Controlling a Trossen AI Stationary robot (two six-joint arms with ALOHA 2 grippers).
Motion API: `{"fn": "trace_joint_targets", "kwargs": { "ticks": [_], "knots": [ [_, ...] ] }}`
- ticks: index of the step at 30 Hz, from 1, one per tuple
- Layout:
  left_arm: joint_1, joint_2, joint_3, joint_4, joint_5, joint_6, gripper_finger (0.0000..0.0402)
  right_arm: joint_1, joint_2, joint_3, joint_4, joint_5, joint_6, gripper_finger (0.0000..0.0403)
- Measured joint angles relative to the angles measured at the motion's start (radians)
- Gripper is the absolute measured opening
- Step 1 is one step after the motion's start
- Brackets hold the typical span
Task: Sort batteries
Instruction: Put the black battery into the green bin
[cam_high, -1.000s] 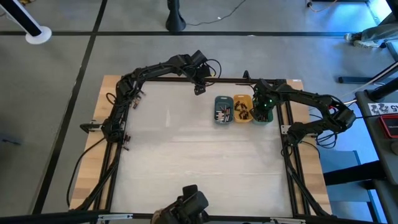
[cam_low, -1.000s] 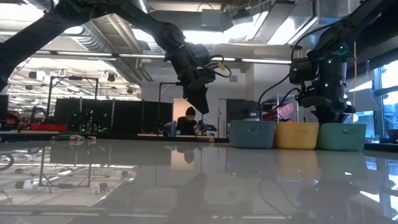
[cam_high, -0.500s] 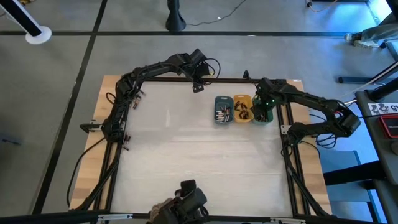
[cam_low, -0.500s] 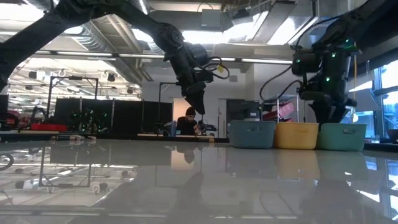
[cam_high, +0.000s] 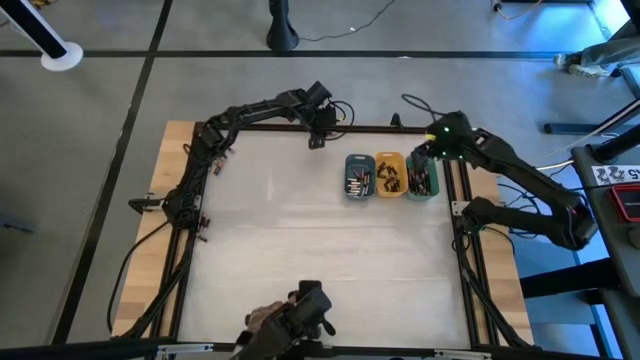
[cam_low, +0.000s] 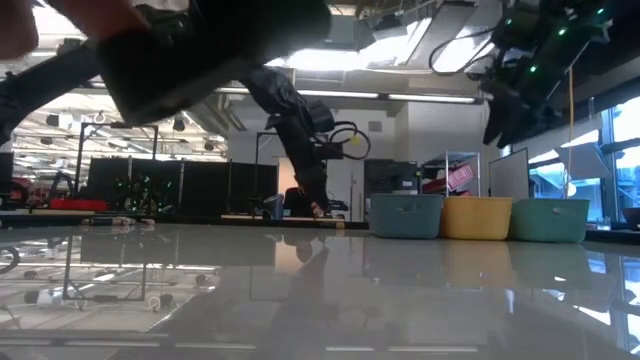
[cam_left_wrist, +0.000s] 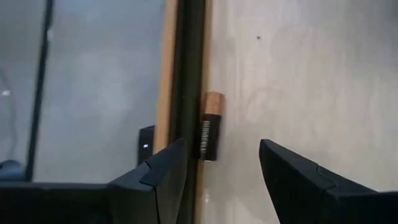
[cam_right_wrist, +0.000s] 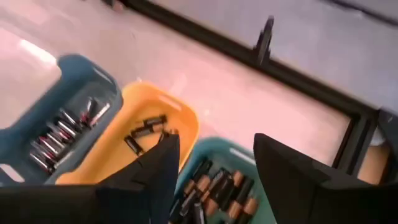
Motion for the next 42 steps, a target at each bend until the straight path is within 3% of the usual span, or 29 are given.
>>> {"fn": "trace_joint_targets", "kwargs": {
  "ticks": [4, 16, 42],
  "knots": [
    [0.008, 0.017, 0.000, 0.004, 0.091, -0.010, 0.0191, 0.000, -0.037, 0.000, 0.026, 0.000, -0.010, 0.0207],
    [0.041, 0.056, 0.000, 0.042, 0.109, -0.027, 0.0191, -0.001, -0.014, 0.000, 0.049, 0.009, -0.014, 0.0207],
    [0.029, 0.088, 0.020, -0.015, 0.119, 0.123, 0.0191, -0.001, -0.005, 0.000, 0.083, 0.000, -0.008, 0.0207]
  ]
}}
